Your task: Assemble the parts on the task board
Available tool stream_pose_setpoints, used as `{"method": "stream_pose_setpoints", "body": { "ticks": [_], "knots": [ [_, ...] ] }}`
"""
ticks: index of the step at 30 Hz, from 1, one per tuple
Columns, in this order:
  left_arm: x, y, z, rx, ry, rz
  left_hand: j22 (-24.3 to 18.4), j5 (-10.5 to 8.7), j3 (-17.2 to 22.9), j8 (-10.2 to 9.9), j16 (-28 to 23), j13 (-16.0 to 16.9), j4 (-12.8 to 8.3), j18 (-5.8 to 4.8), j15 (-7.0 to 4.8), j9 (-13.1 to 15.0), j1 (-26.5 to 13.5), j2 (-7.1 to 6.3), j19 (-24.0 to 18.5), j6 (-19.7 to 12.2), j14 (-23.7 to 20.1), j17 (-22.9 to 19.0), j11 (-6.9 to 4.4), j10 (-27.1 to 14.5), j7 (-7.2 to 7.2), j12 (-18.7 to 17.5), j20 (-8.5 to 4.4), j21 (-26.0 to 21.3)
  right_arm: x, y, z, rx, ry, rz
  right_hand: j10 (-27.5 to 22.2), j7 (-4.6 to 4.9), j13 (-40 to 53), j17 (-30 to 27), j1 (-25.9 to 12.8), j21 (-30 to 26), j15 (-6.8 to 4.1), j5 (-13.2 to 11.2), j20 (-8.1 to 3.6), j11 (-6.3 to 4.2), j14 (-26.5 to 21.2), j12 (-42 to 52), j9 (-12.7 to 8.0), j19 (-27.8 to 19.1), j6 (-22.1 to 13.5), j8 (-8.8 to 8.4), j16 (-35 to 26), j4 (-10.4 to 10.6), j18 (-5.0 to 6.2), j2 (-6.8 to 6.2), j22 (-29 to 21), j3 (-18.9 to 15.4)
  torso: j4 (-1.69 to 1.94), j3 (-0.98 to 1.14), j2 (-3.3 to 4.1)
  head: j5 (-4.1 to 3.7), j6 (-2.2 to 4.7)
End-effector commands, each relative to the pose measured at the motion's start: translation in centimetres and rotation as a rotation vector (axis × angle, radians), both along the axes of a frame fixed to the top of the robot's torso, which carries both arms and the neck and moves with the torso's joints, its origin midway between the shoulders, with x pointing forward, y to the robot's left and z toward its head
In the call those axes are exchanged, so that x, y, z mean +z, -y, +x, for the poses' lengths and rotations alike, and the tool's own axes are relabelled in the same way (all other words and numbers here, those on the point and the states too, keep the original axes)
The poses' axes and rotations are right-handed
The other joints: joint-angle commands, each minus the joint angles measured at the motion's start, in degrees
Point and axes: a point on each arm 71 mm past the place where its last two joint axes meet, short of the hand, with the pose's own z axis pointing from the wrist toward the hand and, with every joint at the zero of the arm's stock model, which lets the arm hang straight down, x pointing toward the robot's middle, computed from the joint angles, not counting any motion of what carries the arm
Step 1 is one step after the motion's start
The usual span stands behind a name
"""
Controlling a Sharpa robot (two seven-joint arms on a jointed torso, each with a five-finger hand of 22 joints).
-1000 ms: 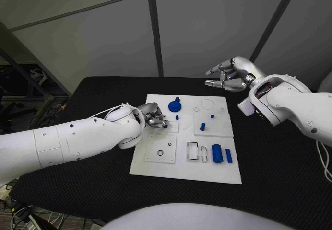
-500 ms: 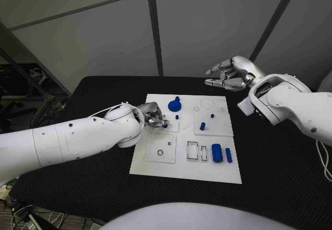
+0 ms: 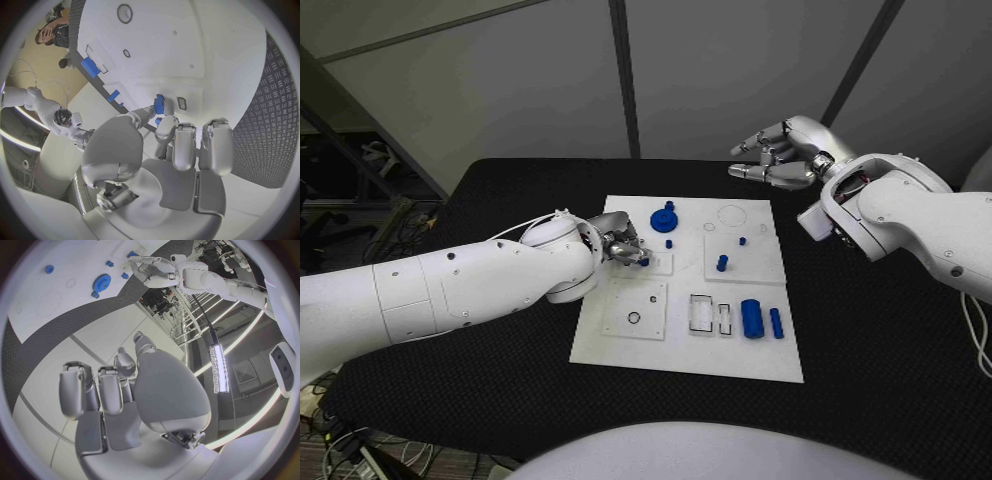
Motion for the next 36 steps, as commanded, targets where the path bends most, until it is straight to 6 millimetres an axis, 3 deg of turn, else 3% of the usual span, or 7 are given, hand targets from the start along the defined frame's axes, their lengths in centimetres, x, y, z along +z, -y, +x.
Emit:
{"method": "stream_pose_setpoints", "body": {
  "ticks": [1,36],
  "knots": [
    [-0.63,-0.13,-0.13,0.001,-0.056,0.005,4.5,0.20,1.7,-0.4,0.3,0.2,-2.3,-0.39,-0.45,0.1,-0.8,-0.09,0.5,0.5,3.5,6.0,-0.42,0.2,-0.15,-0.1,-0.18,0.3,0.15,0.06,-0.03,0.003,0.008,-0.004,0.1,-0.07,-0.1,6.1,0.1,-0.2,-0.42,0.2,-0.27,-0.17,3.5,0.0,-0.1,0.0,0.4,0.24,-0.4,-0.2,0.98,0.43,3.0,0.0,0.01,-0.04,0.00,-0.20,-0.01],
    [-0.93,-0.04,0.42,0.005,-0.072,0.012,6.5,0.14,-4.0,-0.4,0.3,1.9,0.0,-0.84,-0.81,0.8,-3.9,-0.54,1.8,2.3,3.5,6.1,-0.83,1.1,-0.66,1.4,-0.56,1.4,0.19,0.26,-0.11,0.001,0.009,-0.005,0.0,-0.08,-0.2,5.9,0.0,-0.4,-0.43,0.2,-0.28,-0.17,3.5,-0.2,-0.1,0.0,0.4,0.26,-0.5,-0.1,1.02,0.43,2.8,-0.1,0.06,0.00,0.00,-0.75,-0.40]
  ]
}}
